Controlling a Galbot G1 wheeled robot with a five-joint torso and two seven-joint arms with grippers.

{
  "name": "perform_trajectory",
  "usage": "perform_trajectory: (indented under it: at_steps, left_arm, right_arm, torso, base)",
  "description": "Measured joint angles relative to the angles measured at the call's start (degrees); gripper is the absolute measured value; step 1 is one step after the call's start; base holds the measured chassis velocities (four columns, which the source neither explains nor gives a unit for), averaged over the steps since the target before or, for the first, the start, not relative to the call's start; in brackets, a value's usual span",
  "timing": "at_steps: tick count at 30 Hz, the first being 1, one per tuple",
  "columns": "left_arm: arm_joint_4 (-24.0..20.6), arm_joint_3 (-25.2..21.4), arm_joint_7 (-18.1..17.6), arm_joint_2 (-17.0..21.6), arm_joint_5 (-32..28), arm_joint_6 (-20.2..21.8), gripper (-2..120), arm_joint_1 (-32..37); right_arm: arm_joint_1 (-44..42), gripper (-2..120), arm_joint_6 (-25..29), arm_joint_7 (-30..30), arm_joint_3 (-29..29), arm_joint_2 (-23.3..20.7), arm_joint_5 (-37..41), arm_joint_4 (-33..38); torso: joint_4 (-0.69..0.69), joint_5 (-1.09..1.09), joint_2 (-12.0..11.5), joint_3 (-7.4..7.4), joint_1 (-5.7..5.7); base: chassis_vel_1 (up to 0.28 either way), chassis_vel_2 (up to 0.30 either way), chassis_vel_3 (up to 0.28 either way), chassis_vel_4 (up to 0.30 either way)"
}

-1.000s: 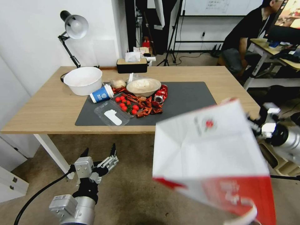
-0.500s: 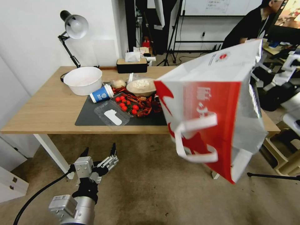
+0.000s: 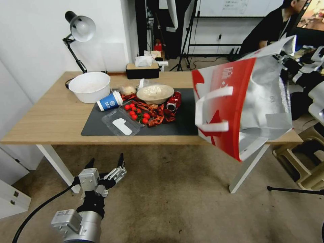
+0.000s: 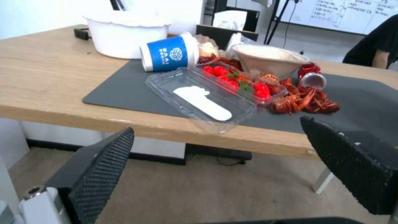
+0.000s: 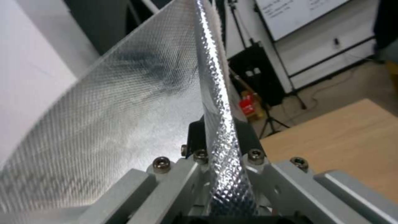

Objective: Pick up the food delivery bag from the floor and place it on the table.

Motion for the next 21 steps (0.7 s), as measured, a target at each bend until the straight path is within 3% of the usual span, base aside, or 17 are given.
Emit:
perform_trajectory:
  at_steps: [10,21]
  left_arm:
    - [0.3,0.0,-0.1,0.1,-0.1,-0.2,100,-0.1]
    - [0.3,0.0,0.0,0.0,0.0,-0.4,100,0.0]
  right_arm:
    - [5.8,0,-2.1,14.1,-3.6,2.0,-4.0,-5.9]
    - [11.1,0,-2.4,19.4,-7.0,2.3,-5.9,-6.5]
  torso:
    - [0.00,0.00,0.0,-0.01,-0.01]
    - [0.00,-0.01,0.0,-0.02,-0.02]
  base:
    - [0.000,0.000,0.000,0.000]
    - [0.000,0.000,0.000,0.000]
